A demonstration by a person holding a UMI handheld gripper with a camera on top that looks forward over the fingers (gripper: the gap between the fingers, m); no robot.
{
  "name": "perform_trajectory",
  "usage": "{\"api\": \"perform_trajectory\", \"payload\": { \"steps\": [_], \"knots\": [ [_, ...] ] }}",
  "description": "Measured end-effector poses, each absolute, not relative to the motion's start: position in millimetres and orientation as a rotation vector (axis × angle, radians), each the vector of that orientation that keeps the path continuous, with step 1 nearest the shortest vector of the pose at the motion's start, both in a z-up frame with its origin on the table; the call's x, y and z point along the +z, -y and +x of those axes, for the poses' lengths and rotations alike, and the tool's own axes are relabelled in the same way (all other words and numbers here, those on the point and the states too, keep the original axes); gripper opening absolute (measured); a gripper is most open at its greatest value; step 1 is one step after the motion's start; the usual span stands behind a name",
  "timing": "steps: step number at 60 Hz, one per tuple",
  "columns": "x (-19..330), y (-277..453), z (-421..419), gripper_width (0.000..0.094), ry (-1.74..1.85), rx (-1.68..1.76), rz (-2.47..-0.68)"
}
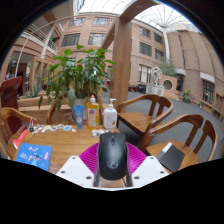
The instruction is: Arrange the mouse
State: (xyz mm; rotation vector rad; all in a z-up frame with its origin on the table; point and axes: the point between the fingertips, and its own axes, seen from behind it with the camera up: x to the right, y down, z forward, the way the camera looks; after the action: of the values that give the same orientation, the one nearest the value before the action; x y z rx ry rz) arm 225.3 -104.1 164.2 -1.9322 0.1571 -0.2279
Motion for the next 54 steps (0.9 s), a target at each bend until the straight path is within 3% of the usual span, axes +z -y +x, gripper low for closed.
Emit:
{"api": "perform_trajectory", "payload": {
  "steps": [8, 13, 16, 20, 24, 29, 38, 48, 54],
  "knots": [
    [258, 78, 158, 0.0364, -0.110, -0.150, -1.775],
    [284, 65, 99, 0.0363, -0.059, -0.070, -1.721],
    [282, 59, 55, 0.0363, -0.019, -0.021, -1.730],
    [261, 49, 4, 0.0363, 0.028, 0.045, -1.767],
    [218, 44, -51, 0.0362, 0.080, 0.092, -1.835],
    [141, 39, -100, 0.0362, 0.145, 0.119, -1.948],
    [41, 43, -147, 0.0367, 0.206, 0.104, -2.129],
    [-9, 43, -156, 0.0454, 0.200, 0.089, -2.211],
    [-5, 45, -154, 0.0569, 0.186, 0.096, -2.212]
  ]
}}
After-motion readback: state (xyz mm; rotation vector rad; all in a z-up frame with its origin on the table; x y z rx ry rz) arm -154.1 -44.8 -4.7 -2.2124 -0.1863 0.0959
